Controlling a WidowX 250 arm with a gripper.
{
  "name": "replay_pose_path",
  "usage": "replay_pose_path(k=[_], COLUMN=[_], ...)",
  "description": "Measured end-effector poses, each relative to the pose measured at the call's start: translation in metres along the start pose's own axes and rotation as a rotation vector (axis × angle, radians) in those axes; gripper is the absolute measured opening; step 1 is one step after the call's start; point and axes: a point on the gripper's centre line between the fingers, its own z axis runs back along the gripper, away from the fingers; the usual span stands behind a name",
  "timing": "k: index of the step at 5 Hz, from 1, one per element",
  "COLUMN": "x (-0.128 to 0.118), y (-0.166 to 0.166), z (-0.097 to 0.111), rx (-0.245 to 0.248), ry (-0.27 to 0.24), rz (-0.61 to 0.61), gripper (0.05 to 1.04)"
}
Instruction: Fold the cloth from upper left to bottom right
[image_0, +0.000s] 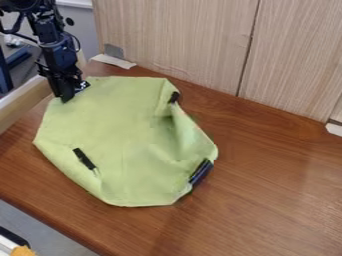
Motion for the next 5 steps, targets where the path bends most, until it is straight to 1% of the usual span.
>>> replay_pose_path(k=[1, 2, 3, 4, 5], x=[0.002, 0.003, 0.013, 0.019, 0.018], y=[-0.005, -0.016, -0.037, -0.068, -0.106], z=[0.0, 0.005, 0.029, 0.055, 0.079], rx=[-0.003, -0.016, -0.003, 0.004, 0.016], ry=[0.0, 0.008, -0.035, -0.09, -0.144], rz=[-0.008, -0.021, -0.064, -0.127, -0.207], gripper=[0.062, 0.06, 0.06, 0.06, 0.059])
